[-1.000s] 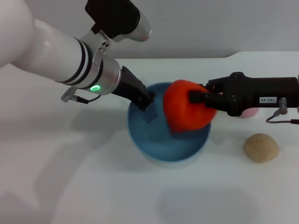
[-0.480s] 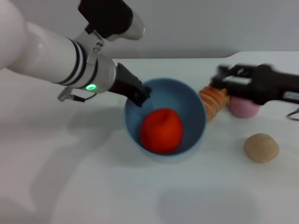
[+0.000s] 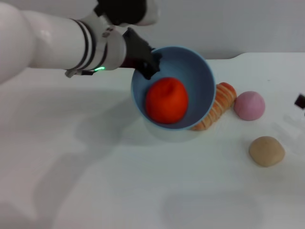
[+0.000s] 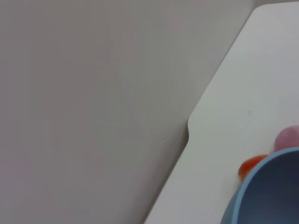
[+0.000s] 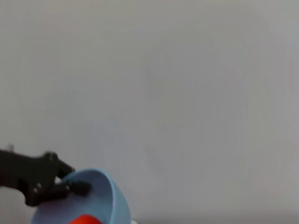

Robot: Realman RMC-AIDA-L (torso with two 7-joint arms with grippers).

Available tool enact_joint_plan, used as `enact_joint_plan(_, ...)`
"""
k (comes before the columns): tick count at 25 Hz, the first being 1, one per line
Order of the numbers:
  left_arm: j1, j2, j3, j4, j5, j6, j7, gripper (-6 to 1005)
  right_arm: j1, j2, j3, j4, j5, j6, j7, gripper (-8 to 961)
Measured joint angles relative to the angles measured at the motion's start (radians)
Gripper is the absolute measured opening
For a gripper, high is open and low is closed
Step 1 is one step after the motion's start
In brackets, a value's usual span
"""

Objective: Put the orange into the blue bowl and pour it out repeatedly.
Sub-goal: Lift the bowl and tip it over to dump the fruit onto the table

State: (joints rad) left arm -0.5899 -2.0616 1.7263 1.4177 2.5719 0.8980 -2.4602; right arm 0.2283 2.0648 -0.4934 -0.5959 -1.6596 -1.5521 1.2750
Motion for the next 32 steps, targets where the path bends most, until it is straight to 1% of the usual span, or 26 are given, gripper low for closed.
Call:
enact_joint_plan(2, 0.004, 0.000, 0.035, 0.015, 0.022, -0.032, 0.008, -1, -0.017, 0.002, 0.020, 0.033, 0.000, 0.002, -0.066, 498)
enact_joint_plan(3, 0.012, 0.000, 0.065, 0.029, 0.038, -0.058, 0.013, -1, -0.022, 0.003, 0.034, 0.054, 0.000, 0.004, -0.099, 499)
enact_joint_plan(4, 0.031, -0.002, 0.113, 0.057, 0.082, -0.102, 0.013, -1, -0.025, 0.002, 0.051, 0.081, 0.000, 0.005, -0.128, 501)
enact_joint_plan(5, 0.031, -0.002, 0.113, 0.057, 0.082, -0.102, 0.013, -1, -0.025, 0.000, 0.057, 0.090, -0.001, 0.006, -0.133, 503)
enact_joint_plan(7, 0.050, -0.004, 0.156, 0.088, 0.131, -0.137, 0.011, 0, -0.025, -0.002, 0.061, 0.096, -0.001, 0.007, -0.132, 506)
enact_joint_plan(11, 0.095, -0.003, 0.254, 0.148, 0.271, -0.211, 0.021, 0, -0.025, 0.002, 0.114, 0.101, 0.000, 0.004, -0.133, 512)
enact_joint_plan(12, 0.110, -0.002, 0.282, 0.163, 0.296, -0.236, 0.037, 0, -0.022, 0.004, 0.129, 0.103, 0.000, 0.004, -0.134, 514)
enact_joint_plan(14, 0.155, 0.000, 0.332, 0.202, 0.313, -0.303, 0.104, 0, -0.018, 0.004, 0.139, 0.104, 0.000, 0.007, -0.134, 552)
enact_joint_plan(18, 0.234, -0.001, 0.388, 0.257, 0.315, -0.427, 0.252, -1, -0.010, -0.004, 0.147, 0.089, 0.000, 0.006, -0.135, 627)
enact_joint_plan(19, 0.254, -0.001, 0.403, 0.261, 0.316, -0.472, 0.298, -1, -0.009, -0.004, 0.153, 0.089, 0.000, 0.006, -0.135, 627)
enact_joint_plan(22, 0.305, -0.003, 0.453, 0.254, 0.317, -0.608, 0.438, -1, -0.001, 0.000, 0.175, 0.096, 0.000, 0.008, -0.153, 627)
enact_joint_plan(25, 0.335, -0.004, 0.502, 0.233, 0.317, -0.707, 0.568, -1, 0.011, 0.002, 0.200, 0.145, 0.000, 0.014, -0.239, 626)
enact_joint_plan(26, 0.339, -0.005, 0.511, 0.223, 0.317, -0.724, 0.599, -1, 0.019, 0.002, 0.217, 0.180, 0.001, 0.021, -0.292, 626)
enact_joint_plan(29, 0.344, -0.006, 0.534, 0.178, 0.317, -0.795, 0.695, 0, 0.024, 0.002, 0.222, 0.197, 0.001, 0.024, -0.314, 626)
enact_joint_plan(32, 0.355, -0.006, 0.573, 0.125, 0.317, -0.898, 0.783, 0, 0.027, 0.002, 0.230, 0.203, 0.002, 0.026, -0.327, 626)
